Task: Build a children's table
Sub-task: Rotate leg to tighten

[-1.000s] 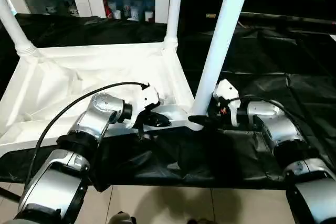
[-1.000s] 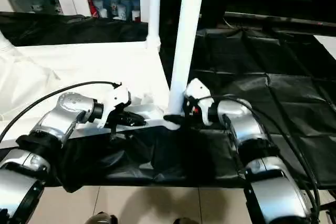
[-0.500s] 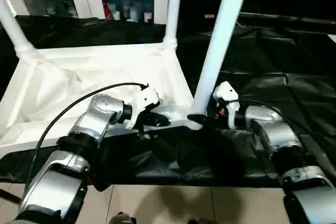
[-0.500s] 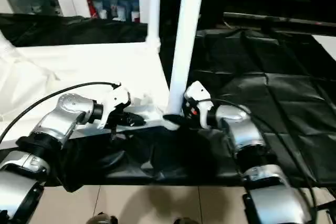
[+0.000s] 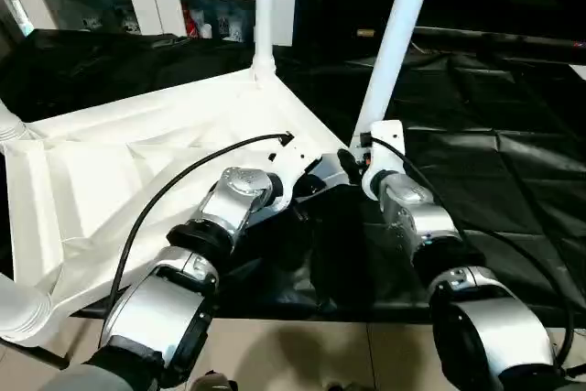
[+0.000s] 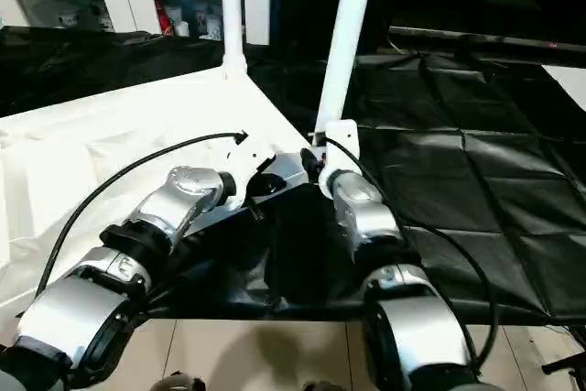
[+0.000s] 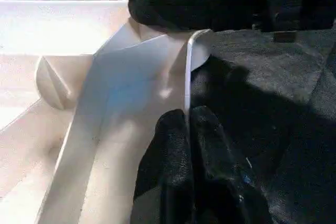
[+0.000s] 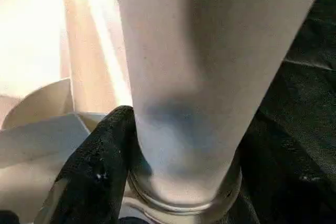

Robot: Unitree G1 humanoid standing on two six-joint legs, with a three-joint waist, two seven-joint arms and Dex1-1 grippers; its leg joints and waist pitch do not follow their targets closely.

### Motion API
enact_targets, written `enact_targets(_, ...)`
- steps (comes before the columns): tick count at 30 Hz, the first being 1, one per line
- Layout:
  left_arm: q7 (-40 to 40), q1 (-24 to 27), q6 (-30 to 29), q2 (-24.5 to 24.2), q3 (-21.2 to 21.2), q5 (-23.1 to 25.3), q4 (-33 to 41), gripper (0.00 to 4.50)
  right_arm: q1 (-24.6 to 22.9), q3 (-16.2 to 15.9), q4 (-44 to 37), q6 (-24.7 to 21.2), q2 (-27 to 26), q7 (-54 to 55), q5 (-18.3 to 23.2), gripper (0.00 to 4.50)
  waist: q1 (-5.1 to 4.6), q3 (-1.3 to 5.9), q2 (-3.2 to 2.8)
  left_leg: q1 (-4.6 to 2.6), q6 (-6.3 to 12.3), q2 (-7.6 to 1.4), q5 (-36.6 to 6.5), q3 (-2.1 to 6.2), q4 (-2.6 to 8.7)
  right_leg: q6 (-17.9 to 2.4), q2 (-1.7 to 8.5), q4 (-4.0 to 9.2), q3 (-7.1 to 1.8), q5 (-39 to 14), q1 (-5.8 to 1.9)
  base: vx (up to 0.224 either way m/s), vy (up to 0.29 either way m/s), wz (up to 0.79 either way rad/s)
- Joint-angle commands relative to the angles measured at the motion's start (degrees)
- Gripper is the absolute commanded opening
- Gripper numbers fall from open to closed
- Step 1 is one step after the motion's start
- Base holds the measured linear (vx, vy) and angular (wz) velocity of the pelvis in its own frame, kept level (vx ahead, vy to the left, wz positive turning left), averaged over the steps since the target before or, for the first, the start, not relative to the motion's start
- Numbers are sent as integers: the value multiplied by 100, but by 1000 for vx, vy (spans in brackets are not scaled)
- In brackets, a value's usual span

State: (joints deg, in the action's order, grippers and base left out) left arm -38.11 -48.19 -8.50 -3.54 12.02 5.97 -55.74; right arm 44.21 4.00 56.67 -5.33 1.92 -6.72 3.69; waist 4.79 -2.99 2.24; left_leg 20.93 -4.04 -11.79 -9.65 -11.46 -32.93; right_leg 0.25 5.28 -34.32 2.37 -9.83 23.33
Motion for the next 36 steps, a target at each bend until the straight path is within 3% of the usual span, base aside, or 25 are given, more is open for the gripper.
enact_targets(1, 144, -118, 148, 138, 76, 72, -164, 0, -54, -218, 296, -9, -328, -337, -78, 337, -31, 356, -24, -88, -93, -103, -1871, 76, 426, -944, 246, 467, -159, -1701, -172, 0, 0, 0)
enact_targets(2, 118, -117, 163, 105, 86, 83, -178, 0, -47, -229, 295, 25, -298, -404, -81, 337, -28, 355, -70, -96, -105, -102, -1885, 79, 429, -956, 249, 464, -162, -1678, -170, 0, 0, 0)
enact_targets(3, 97, -118, 173, 76, 95, 90, -192, 0, -39, -247, 300, 54, -263, -463, -88, 337, -39, 354, -52, -86, -104, -101, -1900, 77, 431, -956, 244, 472, -161, -1670, -175, 0, 0, 0)
enact_targets(4, 97, -118, 173, 76, 95, 90, -192, 0, -39, -247, 300, 54, -263, -463, -88, 365, -35, 352, -36, -88, -97, -101, -1936, 78, 431, -959, 246, 472, -156, -1707, -182, 0, 0, 0)
enact_targets(6, -245, -97, 335, -110, 141, 86, -186, 0, -138, -435, 54, 188, 73, -1268, -110, 365, -40, 348, -83, -96, -82, -98, -2060, 87, 433, -952, 240, 491, -149, -1814, -185, 0, 0, 0)
enact_targets(10, -869, -33, 576, -320, 131, -7, -115, 0, -316, -619, -346, 274, 577, -2384, -75, 365, -60, 367, -43, -40, 29, -105, -1809, 85, 423, -1056, 248, 455, -146, -1469, -243, 0, 0, 0)
enact_targets(12, -869, -33, 576, -320, 131, -7, -115, 0, -316, -619, -346, 274, 577, -2384, -75, 365, -70, 379, -55, -72, 94, -111, -1698, 62, 388, -1177, 246, 447, -150, -1274, -231, 0, 0, 0)
enact_targets(13, -1691, 88, 729, -513, 128, -195, 60, 0, -497, -753, -809, 311, 1087, -3407, 19, 365, -66, 389, -51, -42, 172, -96, -1469, 67, 382, -1278, 237, 419, -134, -1005, -286, 0, 0, 0)
enact_targets(14, -2105, 148, 743, -617, 149, -280, 149, 0, -577, -834, -1013, 347, 1347, -3887, 27, 365, -64, 397, -65, -49, 226, -112, -1394, 56, 364, -1336, 238, 400, -141, -833, -294, 0, 0, 0)
enact_targets(16, -2395, 195, 770, -700, 185, -322, 213, 0, -630, -891, -1146, 367, 1532, -4222, 34, 365, -37, 396, -56, -30, 417, -124, -1084, 29, 333, -1563, 201, 325, -121, -236, -312, 0, 0, 0)
enact_targets(20, -3253, 356, 727, -996, 382, -376, 405, 0, -698, -1045, -1332, 368, 1958, -5025, 79, 365, 23, 395, -38, -62, 514, -171, -1053, 2, 312, -1743, 232, 295, -131, -240, -272, 0, 0, 0)
enact_targets(21, -3334, 373, 710, -1029, 399, -383, 432, 0, -704, -1061, -1348, 371, 1976, -5102, 84, 365, 38, 399, -51, -68, 494, -172, -1078, 7, 310, -1749, 234, 284, -129, -281, -272, 0, 0, 0)
enact_targets(23, -3523, 424, 660, -1117, 429, -406, 508, 0, -728, -1108, -1408, 366, 2024, -5342, 111, 365, 30, 381, 0, -44, 451, -168, -1171, 6, 325, -1700, 233, 298, -129, -516, -278, 0, 0, 0)
enact_targets(25, -3562, 440, 657, -1149, 416, -401, 520, 0, -747, -1129, -1452, 353, 2038, -5466, 121, 365, 36, 373, -18, -68, 361, -180, -1293, 10, 337, -1626, 246, 322, -141, -762, -252, 0, 0, 0)
enact_targets(26, -3614, 453, 676, -1182, 383, -405, 527, 0, -776, -1145, -1530, 292, 2049, -5576, 135, 365, 28, 370, 28, -62, 358, -175, -1313, 4, 335, -1606, 240, 327, -141, -807, -250, 0, 0, 0)
enact_targets(27, -3618, 459, 678, -1199, 361, -401, 532, 0, -793, -1165, -1564, 252, 2056, -5665, 143, 365, 42, 365, 13, -64, 341, -171, -1333, 9, 340, -1561, 244, 333, -143, -911, -250, 0, 0, 0)
enact_targets(28, -3603, 468, 684, -1232, 337, -399, 539, 0, -815, -1222, -1599, 231, 2067, -5778, 139, 332, 43, 367, 38, -63, 344, -172, -1327, 7, 338, -1543, 249, 336, -144, -938, -250, 0, 0, 0)
enact_targets(30, -3488, 462, 689, -1263, 294, -388, 529, 0, -833, -1312, -1609, 215, 2056, -5908, 125, 332, 51, 374, 36, -51, 339, -171, -1252, 15, 337, -1518, 257, 321, -142, -908, -255, 0, 0, 0)
enact_targets(36, -3205, 440, 684, -1304, 222, -357, 525, 0, -867, -1268, -1560, 136, 1886, -5871, 185, 269, 61, 366, 18, -53, 286, -166, -1262, 22, 345, -1452, 265, 343, -144, -1079, -240, 0, 0, 0)
